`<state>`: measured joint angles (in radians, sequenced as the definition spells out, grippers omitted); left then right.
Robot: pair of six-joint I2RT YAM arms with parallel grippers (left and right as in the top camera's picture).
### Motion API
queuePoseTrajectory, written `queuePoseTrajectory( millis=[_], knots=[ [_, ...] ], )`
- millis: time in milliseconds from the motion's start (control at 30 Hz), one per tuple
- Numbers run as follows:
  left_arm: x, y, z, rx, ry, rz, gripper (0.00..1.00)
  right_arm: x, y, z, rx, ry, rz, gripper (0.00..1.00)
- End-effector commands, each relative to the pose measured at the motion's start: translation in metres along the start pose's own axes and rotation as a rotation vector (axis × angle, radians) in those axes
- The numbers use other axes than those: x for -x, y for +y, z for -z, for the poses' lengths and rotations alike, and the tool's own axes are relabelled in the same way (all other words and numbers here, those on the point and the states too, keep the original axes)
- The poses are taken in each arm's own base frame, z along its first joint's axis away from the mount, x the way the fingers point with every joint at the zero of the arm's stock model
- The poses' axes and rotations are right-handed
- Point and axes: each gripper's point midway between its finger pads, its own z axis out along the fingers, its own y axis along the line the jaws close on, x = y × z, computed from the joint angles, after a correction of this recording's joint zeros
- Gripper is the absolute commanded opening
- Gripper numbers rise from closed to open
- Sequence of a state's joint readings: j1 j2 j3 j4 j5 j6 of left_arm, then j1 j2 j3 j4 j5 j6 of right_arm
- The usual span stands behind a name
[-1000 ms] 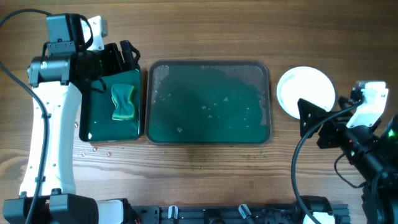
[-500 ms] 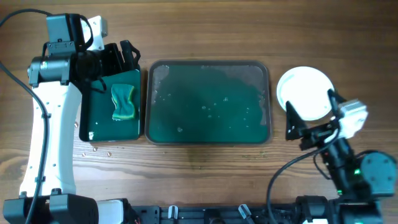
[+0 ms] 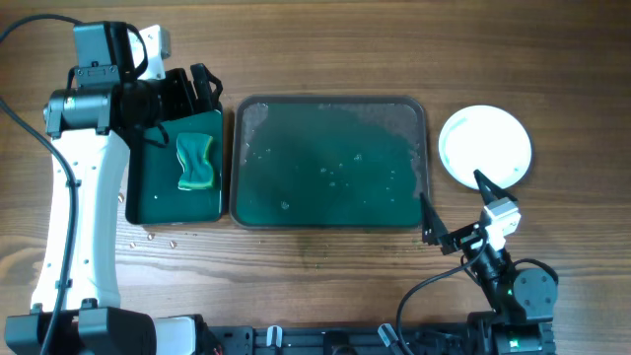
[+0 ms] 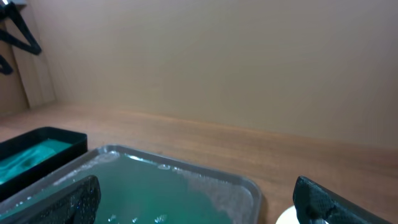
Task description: Clean dirty plates on tray and stack at the side
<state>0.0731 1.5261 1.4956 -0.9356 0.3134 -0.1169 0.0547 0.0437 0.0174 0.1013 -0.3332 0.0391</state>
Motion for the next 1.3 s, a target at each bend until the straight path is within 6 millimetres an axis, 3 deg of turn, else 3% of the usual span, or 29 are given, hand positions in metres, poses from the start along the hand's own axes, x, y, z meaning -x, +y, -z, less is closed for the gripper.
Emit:
queuePoseTrajectory(
  millis=[0, 233, 300, 1267],
  knots=[
    [0.000, -0.002, -0.002, -0.014, 0.005, 0.004, 1.00, -0.002, -0.008, 0.002, -0.054, -0.009, 0.003, 1.00],
    [0.000, -0.002, -0.002, -0.014, 0.005, 0.004, 1.00, -0.009, -0.035, 0.006, -0.210, 0.000, -0.188, 1.00],
    [0.000, -0.002, -0.002, -0.014, 0.005, 0.004, 1.00, -0.019, -0.035, 0.006, -0.217, 0.038, -0.212, 1.00],
    [-0.001, -0.001, -0.002, -0.012, 0.011, 0.006, 1.00, -0.018, -0.035, 0.006, -0.217, 0.034, -0.218, 1.00]
  ],
)
